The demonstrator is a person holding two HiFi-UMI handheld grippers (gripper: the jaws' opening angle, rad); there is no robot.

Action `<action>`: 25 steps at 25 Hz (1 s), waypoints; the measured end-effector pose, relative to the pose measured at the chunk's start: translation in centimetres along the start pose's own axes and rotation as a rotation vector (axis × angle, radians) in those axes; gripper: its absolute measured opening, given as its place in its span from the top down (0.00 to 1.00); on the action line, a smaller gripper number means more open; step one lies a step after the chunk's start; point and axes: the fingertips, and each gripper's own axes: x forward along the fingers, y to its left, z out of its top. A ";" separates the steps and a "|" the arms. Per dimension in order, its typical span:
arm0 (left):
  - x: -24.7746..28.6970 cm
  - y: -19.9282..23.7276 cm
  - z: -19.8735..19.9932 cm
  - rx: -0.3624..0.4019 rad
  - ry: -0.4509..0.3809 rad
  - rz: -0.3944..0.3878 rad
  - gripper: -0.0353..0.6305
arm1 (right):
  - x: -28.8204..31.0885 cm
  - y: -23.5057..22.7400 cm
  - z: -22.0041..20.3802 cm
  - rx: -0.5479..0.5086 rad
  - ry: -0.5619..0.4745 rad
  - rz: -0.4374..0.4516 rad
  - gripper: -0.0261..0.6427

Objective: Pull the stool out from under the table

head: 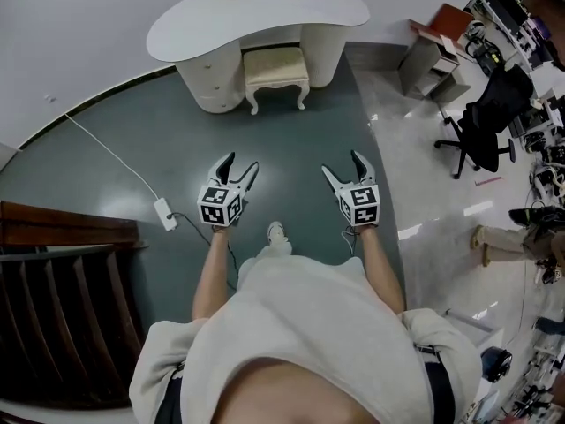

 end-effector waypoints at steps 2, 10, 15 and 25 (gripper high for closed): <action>1.6 1.9 0.9 0.003 0.000 -0.006 0.54 | 2.2 -0.5 1.0 -0.001 -0.001 -0.007 0.42; 6.6 8.5 2.8 -0.004 0.021 -0.025 0.54 | 10.1 -1.2 3.3 0.009 0.023 -0.020 0.42; 9.0 10.4 3.5 -0.007 0.031 -0.034 0.54 | 12.7 -2.0 3.5 0.015 0.042 -0.022 0.42; 15.5 13.2 4.0 -0.016 0.062 -0.034 0.54 | 18.4 -6.5 3.0 0.028 0.069 -0.019 0.42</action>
